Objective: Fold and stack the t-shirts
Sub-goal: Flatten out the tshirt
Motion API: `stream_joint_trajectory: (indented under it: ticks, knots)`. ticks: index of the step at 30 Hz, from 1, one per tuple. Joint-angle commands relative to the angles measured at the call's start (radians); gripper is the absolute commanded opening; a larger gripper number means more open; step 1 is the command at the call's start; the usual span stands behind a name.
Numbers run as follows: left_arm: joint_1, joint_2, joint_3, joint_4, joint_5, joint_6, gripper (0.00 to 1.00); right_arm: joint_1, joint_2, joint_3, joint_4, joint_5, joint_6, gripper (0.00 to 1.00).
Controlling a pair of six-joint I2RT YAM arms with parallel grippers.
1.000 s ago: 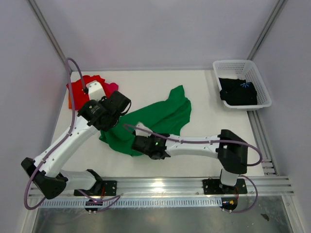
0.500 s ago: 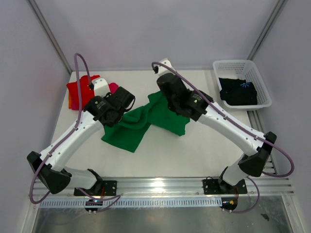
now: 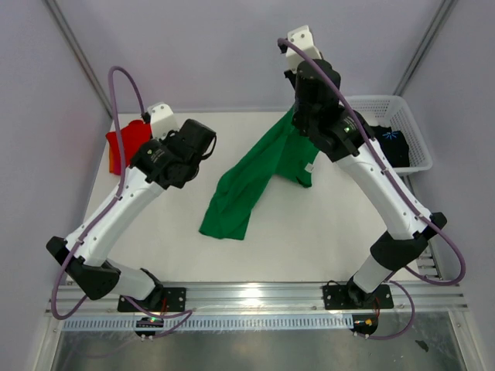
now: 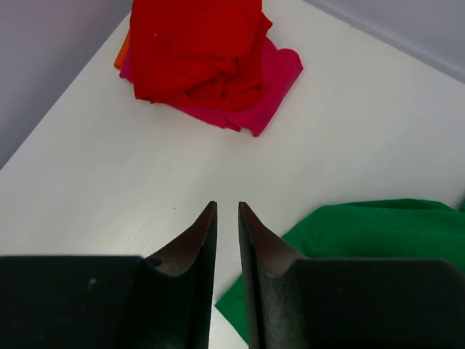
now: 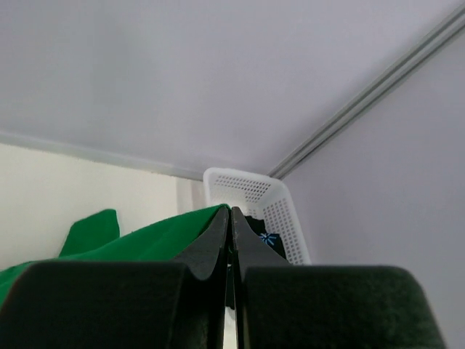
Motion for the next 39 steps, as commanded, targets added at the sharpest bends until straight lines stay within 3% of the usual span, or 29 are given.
stream_joint_trajectory:
  ticks: [1,7,10,14,15,17,18,22,31,38,39]
  knots:
    - [0.003,0.011,0.047,0.075,-0.037,0.074,0.2,-0.004,0.005,0.117,0.102,0.047,-0.106,0.03]
    - [0.003,0.036,0.056,0.135,0.003,0.125,0.24,-0.004,-0.008,0.152,0.113,0.041,-0.135,0.03]
    - [0.004,0.052,0.016,0.184,0.113,0.135,0.3,-0.004,-0.016,0.135,0.098,0.044,-0.127,0.03]
    - [0.004,0.079,-0.155,0.432,0.547,0.241,0.4,-0.004,-0.015,0.137,0.071,0.038,-0.107,0.03]
    - [0.003,0.094,-0.203,0.46,0.712,0.235,0.4,-0.004,-0.011,0.134,0.071,0.041,-0.11,0.03]
    - [0.003,0.143,-0.249,0.552,0.845,0.203,0.4,-0.004,-0.015,0.123,0.071,0.046,-0.112,0.03]
    - [0.004,0.161,-0.278,0.576,0.976,0.192,0.4,-0.004,-0.015,0.12,0.068,0.047,-0.112,0.03]
    - [0.003,0.232,-0.335,0.67,1.152,0.168,0.41,-0.004,-0.021,0.1,0.056,0.055,-0.106,0.03]
    - [-0.002,0.261,-0.356,0.506,1.143,0.399,0.42,-0.004,-0.015,0.089,0.019,0.067,-0.065,0.03]
    - [-0.065,0.31,-0.329,0.44,1.018,0.565,0.42,-0.004,0.012,0.085,0.007,0.05,-0.02,0.03]
    - [-0.082,0.328,-0.311,0.422,0.946,0.591,0.42,-0.006,0.015,0.085,0.007,0.049,-0.018,0.03]
